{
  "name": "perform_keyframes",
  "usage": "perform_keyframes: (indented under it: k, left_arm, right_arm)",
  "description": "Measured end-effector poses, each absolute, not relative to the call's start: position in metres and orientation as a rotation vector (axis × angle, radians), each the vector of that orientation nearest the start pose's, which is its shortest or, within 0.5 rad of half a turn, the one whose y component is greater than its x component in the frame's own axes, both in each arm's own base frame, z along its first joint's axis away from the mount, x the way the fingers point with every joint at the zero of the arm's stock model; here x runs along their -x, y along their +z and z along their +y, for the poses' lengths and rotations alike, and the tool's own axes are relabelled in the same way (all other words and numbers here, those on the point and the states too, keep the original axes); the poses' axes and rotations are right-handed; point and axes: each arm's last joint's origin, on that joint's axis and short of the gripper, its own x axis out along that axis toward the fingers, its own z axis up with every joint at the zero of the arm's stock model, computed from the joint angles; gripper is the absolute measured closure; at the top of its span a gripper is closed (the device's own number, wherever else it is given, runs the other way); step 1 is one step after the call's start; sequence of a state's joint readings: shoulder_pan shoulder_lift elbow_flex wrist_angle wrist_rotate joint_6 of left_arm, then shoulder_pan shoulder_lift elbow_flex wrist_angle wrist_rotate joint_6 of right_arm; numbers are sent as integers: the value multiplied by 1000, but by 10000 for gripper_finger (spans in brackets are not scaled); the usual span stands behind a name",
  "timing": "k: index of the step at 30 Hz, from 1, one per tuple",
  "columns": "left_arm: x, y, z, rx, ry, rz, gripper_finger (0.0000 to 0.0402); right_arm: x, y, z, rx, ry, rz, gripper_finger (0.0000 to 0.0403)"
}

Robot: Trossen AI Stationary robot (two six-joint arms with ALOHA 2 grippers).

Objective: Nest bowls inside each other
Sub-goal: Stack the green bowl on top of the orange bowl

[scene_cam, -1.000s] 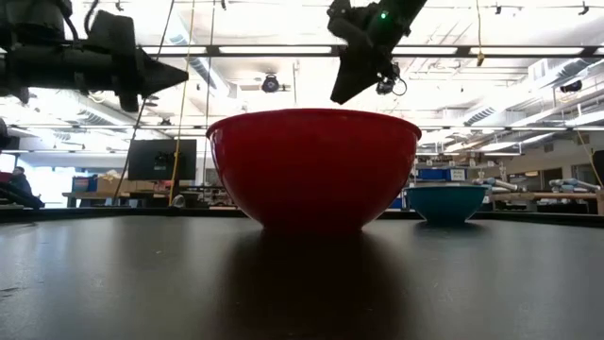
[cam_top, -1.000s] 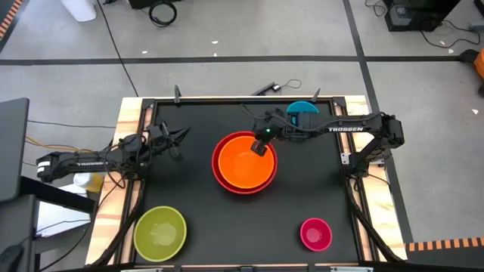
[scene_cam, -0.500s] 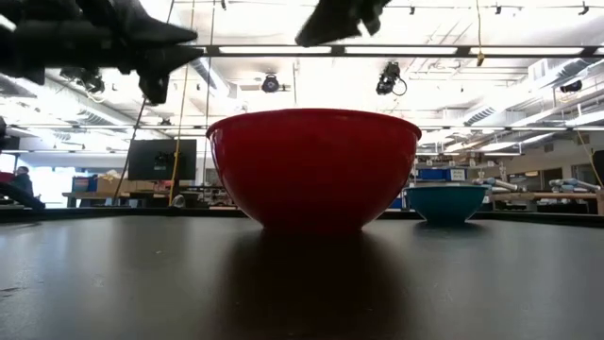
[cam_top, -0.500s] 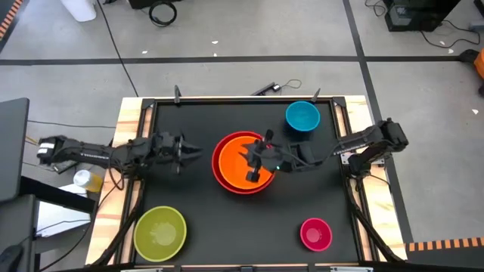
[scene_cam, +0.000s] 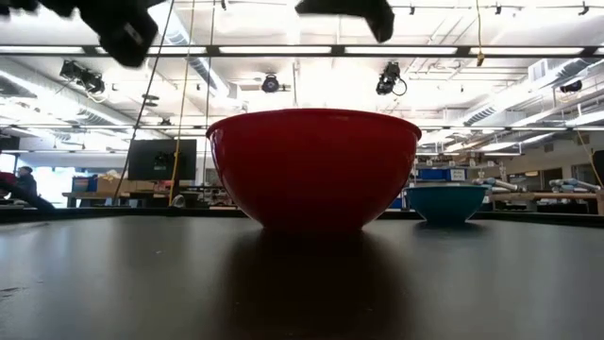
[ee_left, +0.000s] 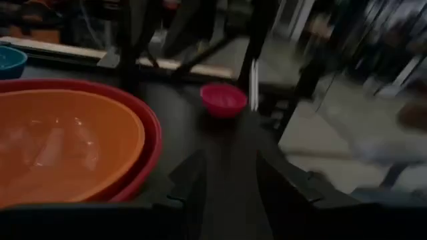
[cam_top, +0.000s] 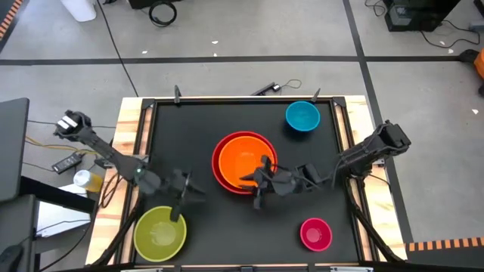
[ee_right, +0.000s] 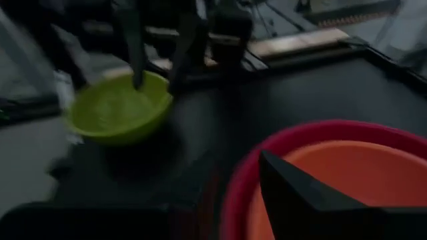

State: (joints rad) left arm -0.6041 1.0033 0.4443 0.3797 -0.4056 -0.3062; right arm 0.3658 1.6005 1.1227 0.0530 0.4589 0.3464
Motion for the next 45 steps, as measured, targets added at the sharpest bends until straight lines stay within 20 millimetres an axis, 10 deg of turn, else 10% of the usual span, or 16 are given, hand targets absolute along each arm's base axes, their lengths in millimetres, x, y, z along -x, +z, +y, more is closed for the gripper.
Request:
perform_keyframes:
  k: [6,13,26,45]
  left_arm:
    - [-193,258,-142,61,-111,427,267]
    - [-193,280,-152,-21,-125,759,267]
    - [-166,276,-167,78,-198,1040,267]
    - [-166,277,-166,149,-126,1021,267]
  right_arm:
    - [-337,251,140,-345,-132,167,281]
    - [-391,198,148,-475,-52,160,281]
    - [-482,143,208,552,184,99,281]
    - [-529,111,240,959,134,169,281]
